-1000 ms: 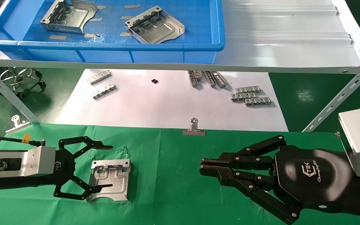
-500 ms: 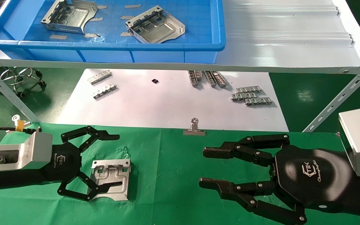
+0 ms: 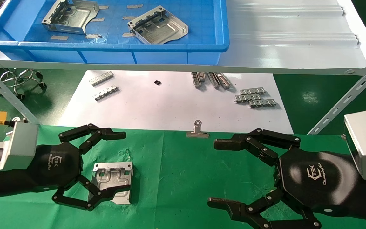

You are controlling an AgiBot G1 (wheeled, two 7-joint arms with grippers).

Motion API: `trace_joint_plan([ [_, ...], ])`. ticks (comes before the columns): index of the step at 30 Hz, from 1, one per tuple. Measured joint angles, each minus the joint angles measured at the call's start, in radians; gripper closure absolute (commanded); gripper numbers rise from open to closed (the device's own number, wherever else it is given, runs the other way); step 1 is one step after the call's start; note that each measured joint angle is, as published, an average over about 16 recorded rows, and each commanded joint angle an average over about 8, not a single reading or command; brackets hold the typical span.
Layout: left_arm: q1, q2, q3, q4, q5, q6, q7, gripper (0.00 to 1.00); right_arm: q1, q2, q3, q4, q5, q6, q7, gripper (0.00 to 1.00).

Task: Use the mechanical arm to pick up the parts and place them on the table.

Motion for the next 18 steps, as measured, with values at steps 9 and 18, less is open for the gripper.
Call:
trace_joint_plan([
  [9,0.074,-0.027,-0.089,-0.141,-0.04,-0.015,-0.15,0.0,0.0,0.0,0.0,0.0,0.0,0.0,0.0,0.0],
  [18,0.144,-0.053,-0.173,-0.275,-0.078,-0.03,-0.292,0.0,0.0,0.0,0.0,0.0,0.0,0.0,0.0,0.0],
])
